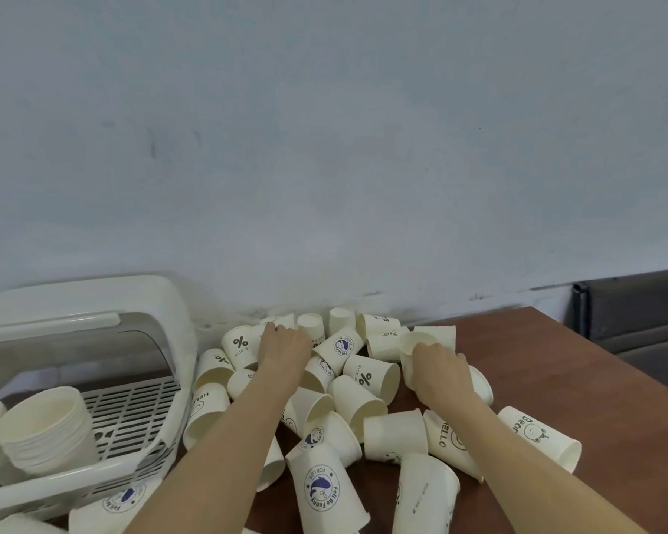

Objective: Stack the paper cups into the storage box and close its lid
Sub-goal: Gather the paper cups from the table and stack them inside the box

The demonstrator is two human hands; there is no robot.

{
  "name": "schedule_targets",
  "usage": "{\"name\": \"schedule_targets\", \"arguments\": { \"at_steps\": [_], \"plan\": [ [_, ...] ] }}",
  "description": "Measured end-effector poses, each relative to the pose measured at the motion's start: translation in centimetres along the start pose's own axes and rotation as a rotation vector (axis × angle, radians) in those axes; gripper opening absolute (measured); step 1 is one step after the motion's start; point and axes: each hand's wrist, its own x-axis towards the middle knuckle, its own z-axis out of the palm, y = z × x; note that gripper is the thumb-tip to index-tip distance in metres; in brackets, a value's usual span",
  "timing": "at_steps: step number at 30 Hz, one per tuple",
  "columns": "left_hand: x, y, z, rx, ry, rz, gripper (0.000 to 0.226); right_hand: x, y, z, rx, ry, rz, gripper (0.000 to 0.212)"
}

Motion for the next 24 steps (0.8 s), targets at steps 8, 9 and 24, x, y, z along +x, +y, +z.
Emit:
{"name": "schedule_targets", "arguments": {
  "at_steps": [8, 9, 24],
  "plan": [
    [-3.1, -2.4, -1.5, 0.049, 0.083, -0.027, 0.025, -2.3, -1.2, -3.0, 0.004, 0.088, -0.045, 0.017],
    [-3.5, -2.8, -1.9, 0.048, 0.099, -0.027, 0.025, -2.6, -1.6, -3.4, 0.002, 0.094, -0.048, 0.016],
    [-13.7, -8.3, -6.0, 0.004, 0.225, -0.034, 0.028, -7.6, -7.8, -12.7, 0.098, 0.118, -0.212, 0.012]
  ]
}}
